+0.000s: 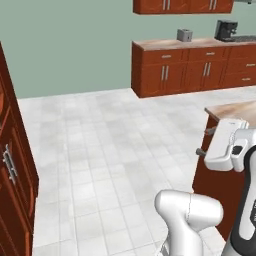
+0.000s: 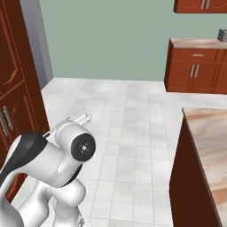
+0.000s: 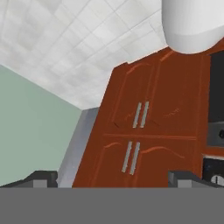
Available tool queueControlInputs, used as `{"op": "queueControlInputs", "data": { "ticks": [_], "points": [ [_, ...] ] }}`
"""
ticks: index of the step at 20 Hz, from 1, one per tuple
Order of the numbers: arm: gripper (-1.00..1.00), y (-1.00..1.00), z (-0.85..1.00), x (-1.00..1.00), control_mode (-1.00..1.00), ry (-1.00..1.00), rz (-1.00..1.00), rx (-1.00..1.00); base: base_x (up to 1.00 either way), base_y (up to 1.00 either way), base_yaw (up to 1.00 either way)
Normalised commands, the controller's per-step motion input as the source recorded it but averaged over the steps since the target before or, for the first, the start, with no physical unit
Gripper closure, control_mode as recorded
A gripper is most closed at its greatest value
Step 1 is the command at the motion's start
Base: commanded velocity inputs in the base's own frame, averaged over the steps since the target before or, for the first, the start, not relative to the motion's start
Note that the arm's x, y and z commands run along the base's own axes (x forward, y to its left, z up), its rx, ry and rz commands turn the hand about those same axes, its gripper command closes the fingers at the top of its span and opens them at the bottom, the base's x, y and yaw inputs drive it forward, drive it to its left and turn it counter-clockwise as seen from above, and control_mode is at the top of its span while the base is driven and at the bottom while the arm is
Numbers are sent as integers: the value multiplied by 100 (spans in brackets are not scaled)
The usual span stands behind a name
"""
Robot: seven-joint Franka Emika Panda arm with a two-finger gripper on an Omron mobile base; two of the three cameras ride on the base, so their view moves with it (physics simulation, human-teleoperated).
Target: Retrieve the wine glasses from the counter and place one next to each plate.
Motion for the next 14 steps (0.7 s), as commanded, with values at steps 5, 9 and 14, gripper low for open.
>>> {"op": "queueControlInputs", "data": {
  "ticks": [5,9,14],
  "points": [
    [-100,0,0,0,100,0,0,0,100,1,0],
    [-100,0,0,0,100,0,0,0,100,0,0],
    [-100,0,0,0,100,0,0,0,100,0,0]
  ]
}}
